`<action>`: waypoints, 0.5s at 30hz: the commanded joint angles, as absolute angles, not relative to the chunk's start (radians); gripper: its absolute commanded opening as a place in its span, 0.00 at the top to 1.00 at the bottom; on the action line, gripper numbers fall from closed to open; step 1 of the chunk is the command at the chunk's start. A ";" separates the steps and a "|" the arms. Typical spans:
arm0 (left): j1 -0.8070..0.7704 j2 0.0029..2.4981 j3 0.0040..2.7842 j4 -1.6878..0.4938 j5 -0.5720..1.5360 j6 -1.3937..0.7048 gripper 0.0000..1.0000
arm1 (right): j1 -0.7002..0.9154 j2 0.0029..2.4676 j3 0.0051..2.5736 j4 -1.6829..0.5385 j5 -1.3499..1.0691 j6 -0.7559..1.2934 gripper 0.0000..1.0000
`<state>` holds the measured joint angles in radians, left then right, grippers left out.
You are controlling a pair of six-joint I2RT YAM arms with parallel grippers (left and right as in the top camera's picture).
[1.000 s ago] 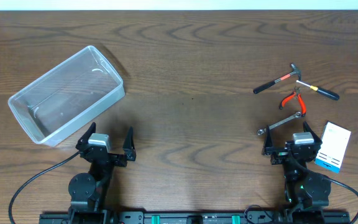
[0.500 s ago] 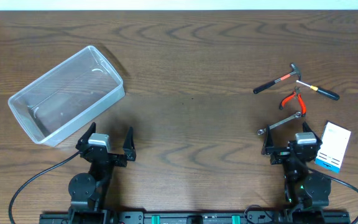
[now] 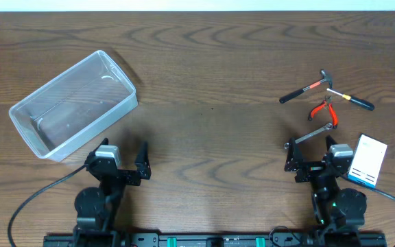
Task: Pack container
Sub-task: 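Reach the left gripper to the clear container's near rim and grasp it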
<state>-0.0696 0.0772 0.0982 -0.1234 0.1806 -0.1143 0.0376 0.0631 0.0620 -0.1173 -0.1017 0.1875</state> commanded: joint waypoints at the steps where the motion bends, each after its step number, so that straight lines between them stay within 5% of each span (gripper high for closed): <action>1: -0.075 0.187 0.255 -0.175 0.182 -0.144 0.02 | 0.031 0.148 0.184 -0.151 -0.148 0.211 0.01; 8: -0.075 0.629 0.733 -0.503 0.117 -0.144 0.02 | 0.031 0.546 0.537 -0.346 -0.255 0.104 0.01; 15: -0.075 1.099 1.292 -1.116 0.096 -0.136 0.02 | 0.035 1.012 1.063 -0.824 -0.305 0.088 0.01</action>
